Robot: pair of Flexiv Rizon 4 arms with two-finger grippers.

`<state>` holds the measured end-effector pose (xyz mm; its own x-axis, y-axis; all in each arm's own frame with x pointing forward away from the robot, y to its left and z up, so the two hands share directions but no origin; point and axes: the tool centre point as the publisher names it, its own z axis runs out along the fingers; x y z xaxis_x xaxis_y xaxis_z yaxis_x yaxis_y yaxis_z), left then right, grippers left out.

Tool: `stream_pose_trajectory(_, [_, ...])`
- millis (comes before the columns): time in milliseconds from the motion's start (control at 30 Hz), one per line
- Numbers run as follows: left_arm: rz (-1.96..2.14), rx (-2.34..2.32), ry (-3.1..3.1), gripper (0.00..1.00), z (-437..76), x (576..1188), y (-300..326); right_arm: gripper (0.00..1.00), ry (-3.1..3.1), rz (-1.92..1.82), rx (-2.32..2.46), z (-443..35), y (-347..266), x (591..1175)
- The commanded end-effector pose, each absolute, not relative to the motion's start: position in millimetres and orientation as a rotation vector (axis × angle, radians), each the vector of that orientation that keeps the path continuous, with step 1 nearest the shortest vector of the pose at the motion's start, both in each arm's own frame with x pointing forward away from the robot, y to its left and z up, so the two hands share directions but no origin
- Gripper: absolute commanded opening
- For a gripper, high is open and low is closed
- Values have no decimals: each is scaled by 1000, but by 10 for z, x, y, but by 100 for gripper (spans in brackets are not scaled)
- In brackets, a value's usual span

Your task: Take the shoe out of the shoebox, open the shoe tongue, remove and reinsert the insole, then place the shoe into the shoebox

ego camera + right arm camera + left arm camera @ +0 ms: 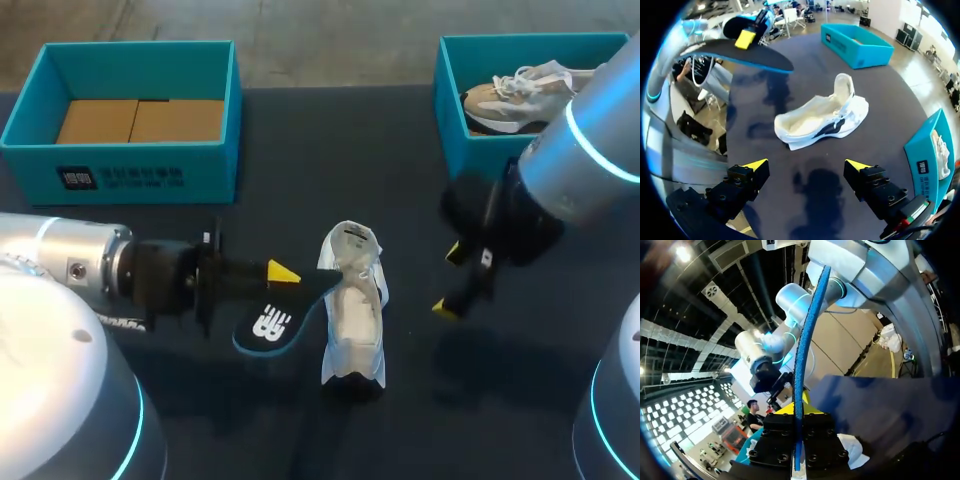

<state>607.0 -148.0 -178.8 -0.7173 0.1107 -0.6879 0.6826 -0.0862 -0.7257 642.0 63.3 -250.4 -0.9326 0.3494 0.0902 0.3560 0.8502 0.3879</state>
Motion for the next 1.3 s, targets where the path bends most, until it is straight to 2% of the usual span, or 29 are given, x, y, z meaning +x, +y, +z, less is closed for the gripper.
stream_pose_trajectory(33, [-1873, 861, 1814, 0, -1732, 5956, -1494, 100, -3010, -595, -568, -2725, 777, 6452])
stream_pose_trajectory(600, [-1897, 860, 1815, 0, -1727, 5925, -1497, 100, -3036, -602, -553, -2745, 790, 6453])
stream_pose_trajectory(900, [-2020, 807, 1819, 0, -1843, 5795, -1548, 100, -3064, -575, -480, -3335, 941, 6402])
stream_pose_trajectory(1300, [-2050, 803, 1865, 0, -1966, 5704, -1631, 100, -3098, -476, -383, -3628, 953, 6470])
